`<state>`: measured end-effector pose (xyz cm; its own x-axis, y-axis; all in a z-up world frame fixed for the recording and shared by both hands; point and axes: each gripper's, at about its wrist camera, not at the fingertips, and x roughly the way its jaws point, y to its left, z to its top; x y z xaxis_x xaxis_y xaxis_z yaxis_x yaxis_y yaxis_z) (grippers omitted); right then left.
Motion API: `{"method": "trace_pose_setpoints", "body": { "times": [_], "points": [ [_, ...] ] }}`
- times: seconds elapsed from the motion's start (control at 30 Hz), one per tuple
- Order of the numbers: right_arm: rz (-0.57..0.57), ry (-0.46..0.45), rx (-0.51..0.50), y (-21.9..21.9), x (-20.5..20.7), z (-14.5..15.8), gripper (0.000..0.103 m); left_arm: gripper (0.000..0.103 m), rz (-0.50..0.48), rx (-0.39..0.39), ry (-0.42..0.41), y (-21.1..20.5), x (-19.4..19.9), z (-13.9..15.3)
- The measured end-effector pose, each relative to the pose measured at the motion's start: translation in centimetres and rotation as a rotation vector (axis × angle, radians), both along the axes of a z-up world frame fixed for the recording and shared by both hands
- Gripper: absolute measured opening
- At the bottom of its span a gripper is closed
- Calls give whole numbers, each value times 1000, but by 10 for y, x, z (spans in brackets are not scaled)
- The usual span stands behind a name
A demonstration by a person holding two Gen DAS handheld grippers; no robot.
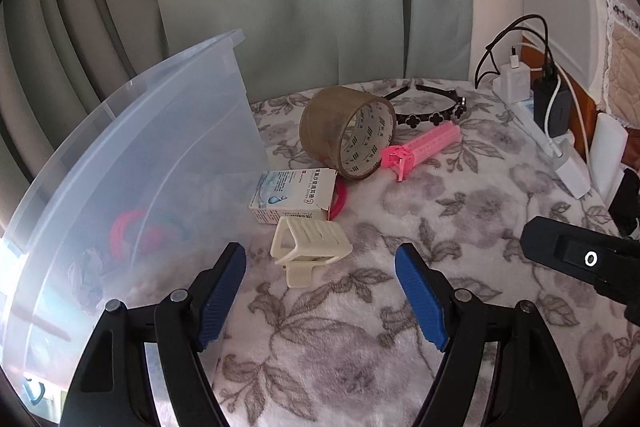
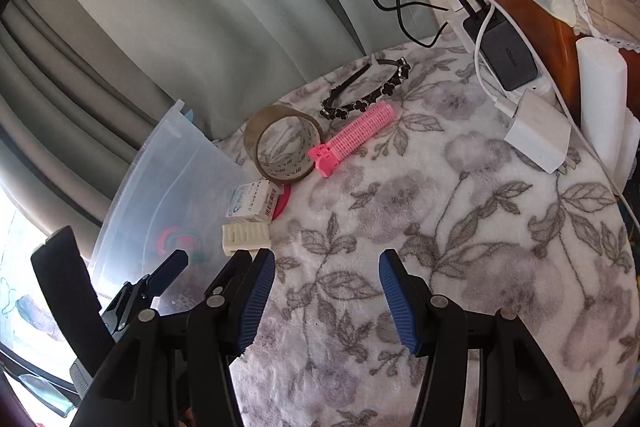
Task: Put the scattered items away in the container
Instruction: 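Move the left tool to the white plastic clip while the right tool approaches the pink hair roller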
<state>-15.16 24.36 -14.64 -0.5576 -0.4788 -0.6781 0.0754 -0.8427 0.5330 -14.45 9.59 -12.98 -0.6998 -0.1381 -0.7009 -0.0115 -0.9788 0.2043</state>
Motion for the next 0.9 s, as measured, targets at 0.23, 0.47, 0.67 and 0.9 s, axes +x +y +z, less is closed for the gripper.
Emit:
{"method": "trace_pose_setpoints", "body": {
  "times": [0.23, 0.47, 0.67, 0.9],
  "points": [
    [15, -28, 29, -6, -26, -16, 58, 78, 19, -41, 1, 2, -21, -18],
    [26, -41, 51, -10, -45, -24, 58, 78, 12, -53, -12, 2, -31, -30],
    [19, -40, 61, -12, -63, -25, 58, 78, 27, -10, -28, -7, -36, -35],
    [13, -25, 75, -19, -96, -21, 58, 78, 42, 7, -53, -15, -43, -41]
  ]
}}
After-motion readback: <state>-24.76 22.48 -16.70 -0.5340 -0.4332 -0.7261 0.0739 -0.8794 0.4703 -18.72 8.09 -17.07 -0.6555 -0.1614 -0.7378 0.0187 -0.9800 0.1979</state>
